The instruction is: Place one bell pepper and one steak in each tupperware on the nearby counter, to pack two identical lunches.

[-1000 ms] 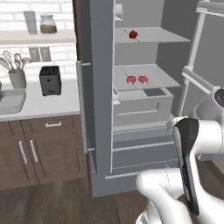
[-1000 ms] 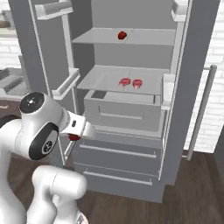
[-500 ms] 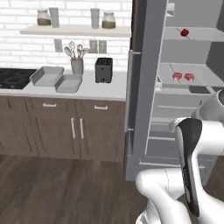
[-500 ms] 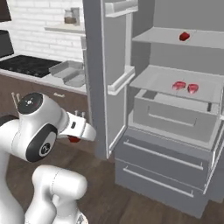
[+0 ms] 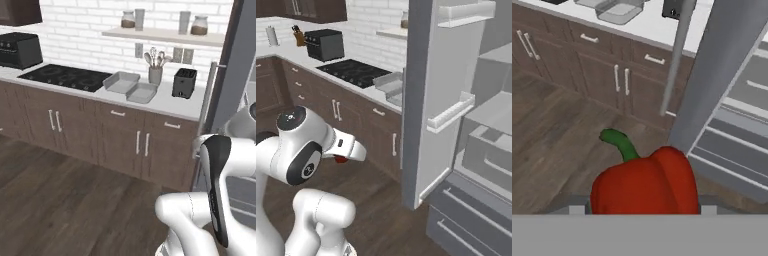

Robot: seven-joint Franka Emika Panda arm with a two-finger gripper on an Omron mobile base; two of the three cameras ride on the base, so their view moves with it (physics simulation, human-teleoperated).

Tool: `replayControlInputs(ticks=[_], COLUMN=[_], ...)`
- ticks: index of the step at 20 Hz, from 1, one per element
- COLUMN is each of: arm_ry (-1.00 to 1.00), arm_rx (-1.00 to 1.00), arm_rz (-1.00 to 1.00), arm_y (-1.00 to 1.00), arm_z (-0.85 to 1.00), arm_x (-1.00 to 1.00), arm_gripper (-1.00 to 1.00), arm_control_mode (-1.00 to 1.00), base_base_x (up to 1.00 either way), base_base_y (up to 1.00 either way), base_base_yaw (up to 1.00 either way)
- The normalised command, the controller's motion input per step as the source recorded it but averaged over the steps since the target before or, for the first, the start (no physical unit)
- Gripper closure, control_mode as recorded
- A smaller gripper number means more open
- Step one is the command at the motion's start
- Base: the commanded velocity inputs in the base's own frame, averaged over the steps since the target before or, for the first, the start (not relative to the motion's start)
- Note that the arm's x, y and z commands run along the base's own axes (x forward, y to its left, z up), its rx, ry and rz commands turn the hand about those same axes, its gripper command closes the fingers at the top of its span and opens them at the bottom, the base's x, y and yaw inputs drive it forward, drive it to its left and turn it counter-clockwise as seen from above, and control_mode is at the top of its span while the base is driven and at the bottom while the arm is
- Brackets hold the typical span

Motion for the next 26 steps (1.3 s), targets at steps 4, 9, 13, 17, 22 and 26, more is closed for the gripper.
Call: replayControlInputs(ticks=[4,9,13,17,22,26], arm_ry=[0.0,0.0,0.0,0.0,0.0,0.0], arm_rx=[0.0,0.0,0.0,0.0,0.0,0.0], arm_rz=[0.0,0.0,0.0,0.0,0.0,0.0], arm_y=[0.0,0.0,0.0,0.0,0.0,0.0], arm_z=[0.0,0.0,0.0,0.0,0.0,0.0], arm_x=[0.0,0.0,0.0,0.0,0.0,0.0], arm_gripper=[1.0,1.0,1.0,1.0,1.0,1.0], arm_control_mode=[1.0,1.0,1.0,1.0,1.0,1.0], base_base_x=[0.71,0.99,1.0,1.0,1.0,1.0], base_base_y=[0.62,0.25,-0.01,-0.01,0.08,0.24], base_base_yaw=[0.42,0.17,0.04,0.03,-0.13,-0.47])
